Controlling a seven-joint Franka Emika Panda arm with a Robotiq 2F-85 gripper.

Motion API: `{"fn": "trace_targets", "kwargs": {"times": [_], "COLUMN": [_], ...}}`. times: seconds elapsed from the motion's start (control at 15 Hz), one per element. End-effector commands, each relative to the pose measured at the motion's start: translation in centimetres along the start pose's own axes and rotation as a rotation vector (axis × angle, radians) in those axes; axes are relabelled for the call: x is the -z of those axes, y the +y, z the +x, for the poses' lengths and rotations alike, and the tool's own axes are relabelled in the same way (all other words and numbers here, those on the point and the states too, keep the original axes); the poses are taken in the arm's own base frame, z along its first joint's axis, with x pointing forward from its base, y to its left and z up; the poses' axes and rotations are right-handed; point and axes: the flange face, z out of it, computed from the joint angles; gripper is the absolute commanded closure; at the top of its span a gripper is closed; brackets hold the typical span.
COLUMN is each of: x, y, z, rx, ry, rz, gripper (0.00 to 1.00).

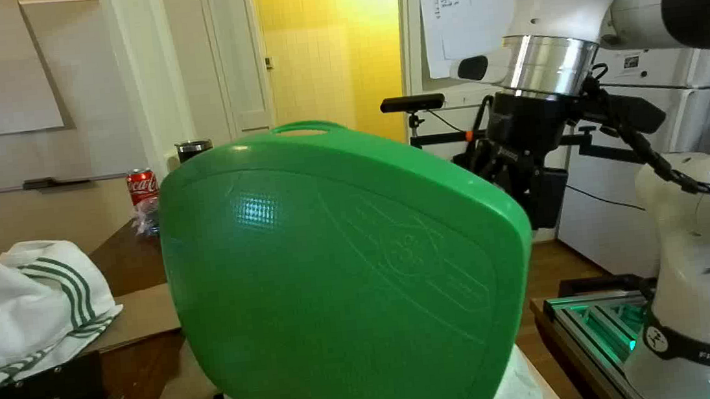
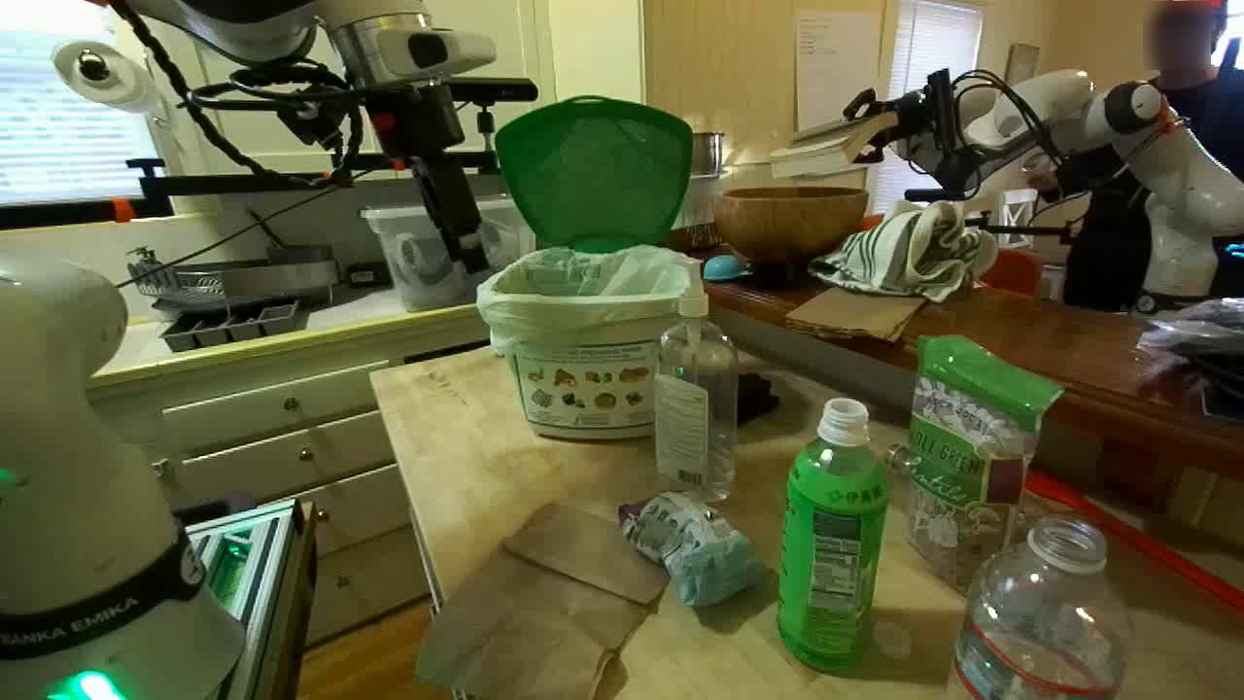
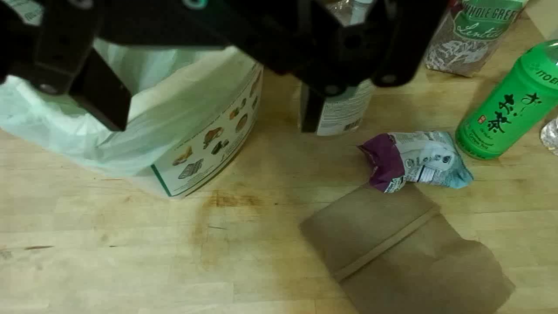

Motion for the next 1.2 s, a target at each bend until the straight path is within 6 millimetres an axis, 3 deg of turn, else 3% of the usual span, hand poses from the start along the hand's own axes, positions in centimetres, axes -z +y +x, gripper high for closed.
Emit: {"fn": "trace_targets", "kwargs": {"times": [0.0,0.87,1.07,1.13], "x": [0.1,0.1,-0.1,-0.4], "y": [0.0,0.0,1.8,3.2], "z": [0.0,0.0,0.9,1.5], "rx": [0.000,0.000,-0.099,-0.155], "ry": [-0.001,-0.001,0.039,0.055], "rz": [0.000,0.000,-0.032,-0.036], "gripper": [0.00,0.00,0.00,0.00]}}
